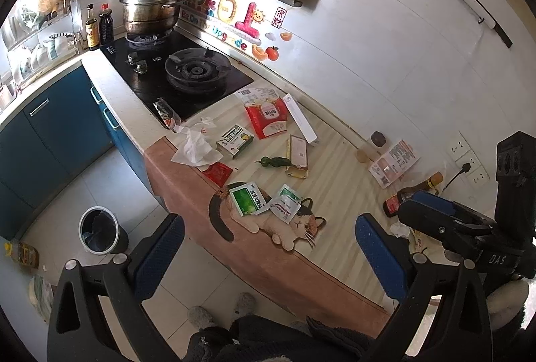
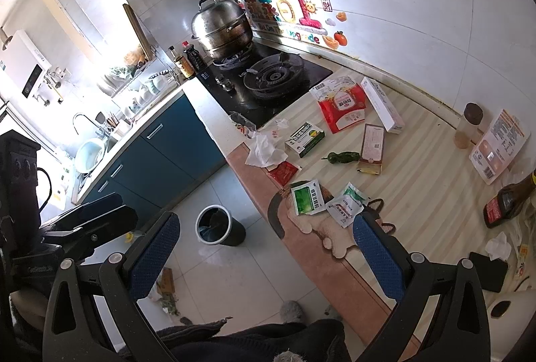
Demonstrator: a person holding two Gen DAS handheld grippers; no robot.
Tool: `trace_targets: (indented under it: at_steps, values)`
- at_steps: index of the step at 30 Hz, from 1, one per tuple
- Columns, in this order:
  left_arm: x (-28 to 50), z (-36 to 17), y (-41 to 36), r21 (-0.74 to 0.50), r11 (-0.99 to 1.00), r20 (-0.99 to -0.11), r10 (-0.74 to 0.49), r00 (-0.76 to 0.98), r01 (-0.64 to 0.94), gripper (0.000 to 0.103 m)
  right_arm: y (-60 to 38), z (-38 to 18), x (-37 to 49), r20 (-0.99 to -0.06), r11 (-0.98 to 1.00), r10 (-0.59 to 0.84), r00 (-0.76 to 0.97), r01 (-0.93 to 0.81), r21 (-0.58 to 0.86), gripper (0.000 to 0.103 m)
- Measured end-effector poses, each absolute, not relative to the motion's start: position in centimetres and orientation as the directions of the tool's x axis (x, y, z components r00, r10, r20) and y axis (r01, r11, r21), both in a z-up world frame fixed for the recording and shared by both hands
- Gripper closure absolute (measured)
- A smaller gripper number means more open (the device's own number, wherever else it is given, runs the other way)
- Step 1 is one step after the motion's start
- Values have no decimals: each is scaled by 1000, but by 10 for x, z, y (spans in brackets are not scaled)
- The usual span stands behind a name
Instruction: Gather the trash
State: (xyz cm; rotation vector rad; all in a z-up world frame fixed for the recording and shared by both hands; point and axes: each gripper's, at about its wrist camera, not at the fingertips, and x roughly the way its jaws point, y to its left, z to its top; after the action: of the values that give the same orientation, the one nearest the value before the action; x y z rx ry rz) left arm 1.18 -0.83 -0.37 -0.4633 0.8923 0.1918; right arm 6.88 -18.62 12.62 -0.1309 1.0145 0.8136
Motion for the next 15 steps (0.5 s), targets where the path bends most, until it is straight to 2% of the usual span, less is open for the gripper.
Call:
trace_targets:
  at_steps: [15]
  values:
    - [16,-7,-8,-319,885,-792,-53,608,-339,0,-188,124,72,-797,706,543,263,-657,264,0]
